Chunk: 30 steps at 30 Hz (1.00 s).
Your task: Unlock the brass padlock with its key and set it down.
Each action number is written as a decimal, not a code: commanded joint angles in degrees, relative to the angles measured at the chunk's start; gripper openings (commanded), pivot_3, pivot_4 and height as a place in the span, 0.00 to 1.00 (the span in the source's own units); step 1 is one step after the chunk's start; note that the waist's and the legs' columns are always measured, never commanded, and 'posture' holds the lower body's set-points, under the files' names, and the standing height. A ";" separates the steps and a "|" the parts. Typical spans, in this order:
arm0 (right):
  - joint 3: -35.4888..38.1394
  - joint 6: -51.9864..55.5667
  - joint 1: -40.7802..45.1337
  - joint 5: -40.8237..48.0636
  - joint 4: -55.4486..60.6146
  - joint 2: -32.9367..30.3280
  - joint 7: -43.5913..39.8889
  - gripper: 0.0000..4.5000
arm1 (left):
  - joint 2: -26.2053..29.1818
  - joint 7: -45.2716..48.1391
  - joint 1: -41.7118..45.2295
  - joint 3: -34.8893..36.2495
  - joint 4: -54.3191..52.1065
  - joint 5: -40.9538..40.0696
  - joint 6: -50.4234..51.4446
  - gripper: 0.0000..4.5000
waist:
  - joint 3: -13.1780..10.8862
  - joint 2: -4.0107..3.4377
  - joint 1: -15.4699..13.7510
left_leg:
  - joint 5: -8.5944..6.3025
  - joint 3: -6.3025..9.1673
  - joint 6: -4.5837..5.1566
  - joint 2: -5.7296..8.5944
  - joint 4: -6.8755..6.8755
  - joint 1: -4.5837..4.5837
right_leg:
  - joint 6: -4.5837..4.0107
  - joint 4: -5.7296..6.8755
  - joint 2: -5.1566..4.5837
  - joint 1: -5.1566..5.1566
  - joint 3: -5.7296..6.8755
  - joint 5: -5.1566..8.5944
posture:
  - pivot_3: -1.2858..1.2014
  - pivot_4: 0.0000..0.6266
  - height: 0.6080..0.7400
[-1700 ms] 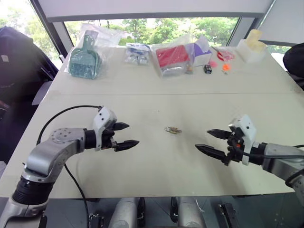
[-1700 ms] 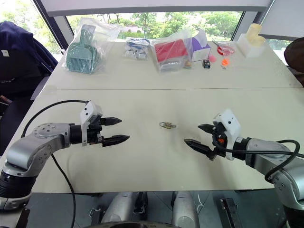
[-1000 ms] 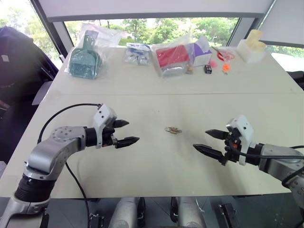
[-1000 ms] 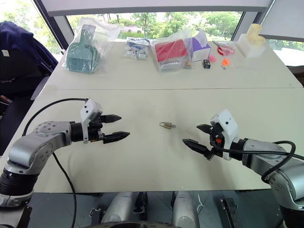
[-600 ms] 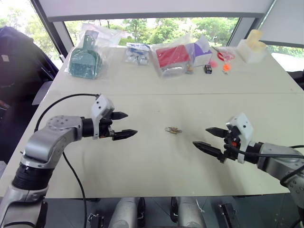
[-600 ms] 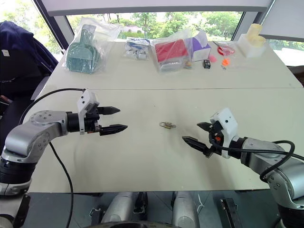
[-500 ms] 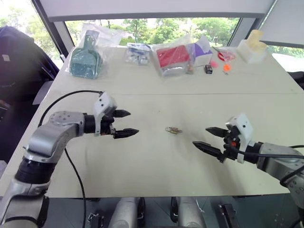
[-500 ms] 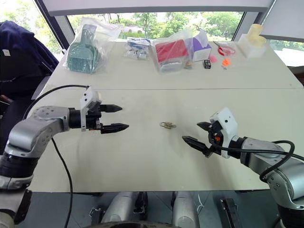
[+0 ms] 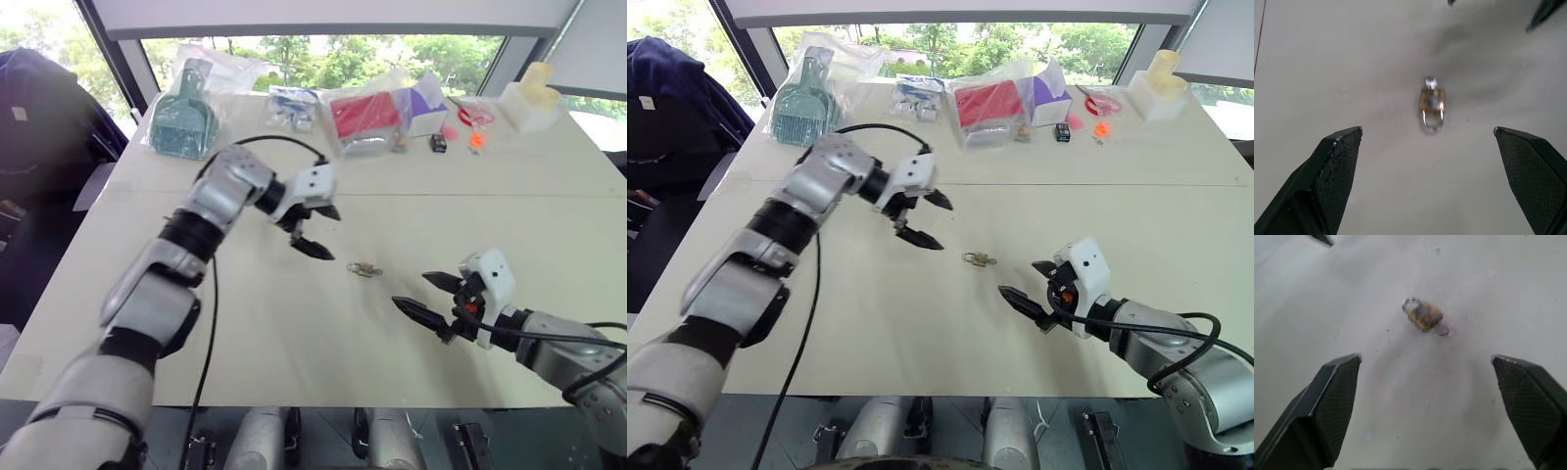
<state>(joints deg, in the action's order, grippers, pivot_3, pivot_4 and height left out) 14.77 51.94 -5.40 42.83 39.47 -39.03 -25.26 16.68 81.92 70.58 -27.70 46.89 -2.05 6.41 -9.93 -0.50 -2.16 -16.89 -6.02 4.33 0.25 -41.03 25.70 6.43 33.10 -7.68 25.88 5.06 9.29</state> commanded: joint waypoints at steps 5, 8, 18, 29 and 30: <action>3.16 -2.15 -0.71 -0.69 3.90 2.72 4.71 0.98 | -8.61 -3.43 1.39 -0.80 10.37 6.47 -3.26 1.00 | -0.01 0.02 -0.05 | 0.00 0.04 0.00 -0.04 0.00 0.00 | 0.00 0.08 0.03 0.06 0.01 0.00 | 0.52 0.24 0.96; 5.09 -1.92 -0.01 0.65 4.15 2.90 5.49 0.98 | -11.36 -8.95 0.95 -1.62 13.38 10.39 -5.51 1.00 | -0.02 0.03 -0.20 | 0.00 0.04 0.00 -0.03 0.00 -0.01 | 0.00 0.08 0.02 0.04 0.01 0.00 | 0.52 0.24 0.96; 6.71 -1.37 -0.32 1.34 4.42 1.91 6.20 0.99 | -15.84 -11.59 0.23 -1.60 17.64 15.17 -6.97 0.94 | 0.00 0.03 -0.26 | -0.01 0.08 0.02 -0.03 -0.02 -0.17 | 0.00 0.04 0.00 -0.16 0.02 0.00 | 0.52 0.24 0.96; 7.07 -0.56 -0.50 3.68 4.24 1.83 6.16 1.00 | -13.76 -10.52 -2.07 -2.35 14.79 18.43 -9.86 0.16 | 0.03 0.03 -0.13 | -0.03 0.13 0.04 -0.03 -0.04 -0.34 | -0.01 -0.01 -0.01 -0.36 0.04 0.00 | 0.52 0.24 0.96; 7.08 0.21 0.17 4.83 3.85 1.79 6.21 1.00 | -13.15 -11.70 -2.36 -1.32 13.59 17.89 -10.74 0.16 | 0.03 0.03 -0.12 | -0.03 0.13 0.04 -0.03 -0.04 -0.34 | 0.00 -0.01 -0.01 -0.36 0.04 0.00 | 0.52 0.24 0.96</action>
<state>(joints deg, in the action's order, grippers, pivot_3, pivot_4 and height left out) 20.59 51.75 -5.94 45.65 41.98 -36.65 -18.85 2.32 72.40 69.28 -28.57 61.32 13.92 -3.67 -9.91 -0.47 -2.28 -16.92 -5.89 4.37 0.22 -41.08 25.35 6.42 33.10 -7.70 25.51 5.10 9.29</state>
